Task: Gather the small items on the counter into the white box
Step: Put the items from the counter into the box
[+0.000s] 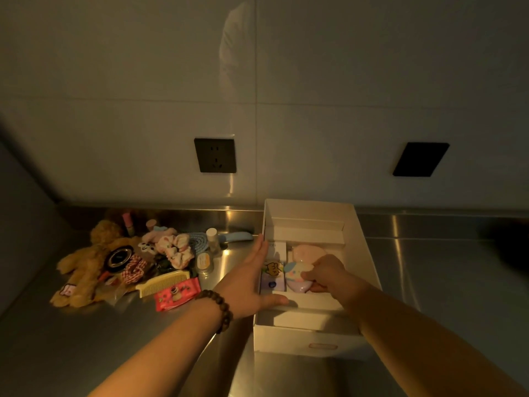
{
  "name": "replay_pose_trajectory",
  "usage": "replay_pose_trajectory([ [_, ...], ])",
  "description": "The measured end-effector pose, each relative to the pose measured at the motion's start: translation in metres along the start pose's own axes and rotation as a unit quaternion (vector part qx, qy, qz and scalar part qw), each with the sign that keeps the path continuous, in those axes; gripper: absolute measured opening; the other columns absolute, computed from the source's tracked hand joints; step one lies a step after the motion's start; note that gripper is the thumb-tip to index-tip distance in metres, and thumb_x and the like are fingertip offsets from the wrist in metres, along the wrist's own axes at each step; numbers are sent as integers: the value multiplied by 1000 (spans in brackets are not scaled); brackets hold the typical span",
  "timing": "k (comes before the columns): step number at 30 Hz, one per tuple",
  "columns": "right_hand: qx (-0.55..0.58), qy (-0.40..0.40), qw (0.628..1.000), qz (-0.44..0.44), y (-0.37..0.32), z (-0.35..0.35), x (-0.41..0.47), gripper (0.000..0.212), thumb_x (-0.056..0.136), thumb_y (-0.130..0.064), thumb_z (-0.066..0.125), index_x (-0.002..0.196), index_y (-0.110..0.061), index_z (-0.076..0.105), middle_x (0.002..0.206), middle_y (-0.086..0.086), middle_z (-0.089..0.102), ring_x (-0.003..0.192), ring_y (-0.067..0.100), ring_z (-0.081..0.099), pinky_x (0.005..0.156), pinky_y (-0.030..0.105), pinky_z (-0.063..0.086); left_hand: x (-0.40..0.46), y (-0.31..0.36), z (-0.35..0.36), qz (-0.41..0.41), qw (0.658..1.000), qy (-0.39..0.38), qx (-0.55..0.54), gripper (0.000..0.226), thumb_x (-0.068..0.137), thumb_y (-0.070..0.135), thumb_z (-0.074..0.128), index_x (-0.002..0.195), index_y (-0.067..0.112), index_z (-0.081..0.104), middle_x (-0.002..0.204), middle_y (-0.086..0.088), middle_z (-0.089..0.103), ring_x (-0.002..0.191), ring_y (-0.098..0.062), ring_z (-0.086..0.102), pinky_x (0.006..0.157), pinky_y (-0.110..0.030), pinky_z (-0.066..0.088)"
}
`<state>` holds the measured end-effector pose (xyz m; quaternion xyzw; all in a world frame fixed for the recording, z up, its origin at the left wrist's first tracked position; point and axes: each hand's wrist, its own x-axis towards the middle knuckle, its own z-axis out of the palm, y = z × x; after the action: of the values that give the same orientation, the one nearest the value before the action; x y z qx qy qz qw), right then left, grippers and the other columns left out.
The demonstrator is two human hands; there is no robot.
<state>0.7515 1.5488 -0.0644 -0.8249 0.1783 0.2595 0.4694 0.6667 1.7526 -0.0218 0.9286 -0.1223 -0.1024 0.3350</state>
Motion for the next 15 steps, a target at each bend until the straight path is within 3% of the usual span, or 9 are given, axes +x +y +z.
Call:
replay_pose_trajectory([
  [3,16,-2,999,29,-2,-1,3,43,75,-4,78,111,-3,55,114,20,63,97,31,66,80,38,59,-2,3,-1,5,1000,1,-13,117,57,74,66,131,53,-22,142,29,-28,125,12,3,103,-13,9],
  [6,2,-20,999,48,-4,-6,3,33,78,-4,75,103,-5,54,100,12,63,67,19,63,40,18,49,-1,3,1,5,1000,2,-23,114,58,72,66,129,56,-22,142,29,-28,125,11,3,104,-16,9],
  [7,-7,-22,999,42,-3,-7,3,31,79,-5,75,102,-6,54,94,11,61,60,15,60,35,16,46,0,2,2,5,1000,3,-21,116,60,70,67,134,52,-20,142,28,-28,126,10,3,104,-17,9],
  [9,-40,-16,999,26,0,-8,2,27,78,-11,77,94,-7,55,80,7,60,50,10,58,40,15,50,1,0,3,2,1000,6,-16,119,64,66,69,144,40,-16,143,27,-27,128,8,2,105,-17,10],
  [11,-92,11,996,15,2,-8,-1,30,78,-20,78,92,-9,54,69,4,55,43,6,50,31,9,38,1,-1,4,1,1000,9,-14,119,66,64,69,146,35,-13,144,27,-26,128,8,3,105,-17,11],
  [13,-109,25,994,-4,2,-8,0,37,79,-26,78,100,-6,55,78,7,53,50,6,46,29,9,32,2,-1,6,-1,1000,12,-18,118,66,64,69,146,36,-12,143,28,-25,127,8,3,104,-17,11],
  [15,-99,27,995,-1,0,-7,-3,44,81,-29,74,110,-2,55,92,10,57,61,13,52,43,14,41,2,-1,7,-5,999,18,-26,117,65,64,69,145,39,-11,142,30,-24,127,8,4,104,-18,11],
])
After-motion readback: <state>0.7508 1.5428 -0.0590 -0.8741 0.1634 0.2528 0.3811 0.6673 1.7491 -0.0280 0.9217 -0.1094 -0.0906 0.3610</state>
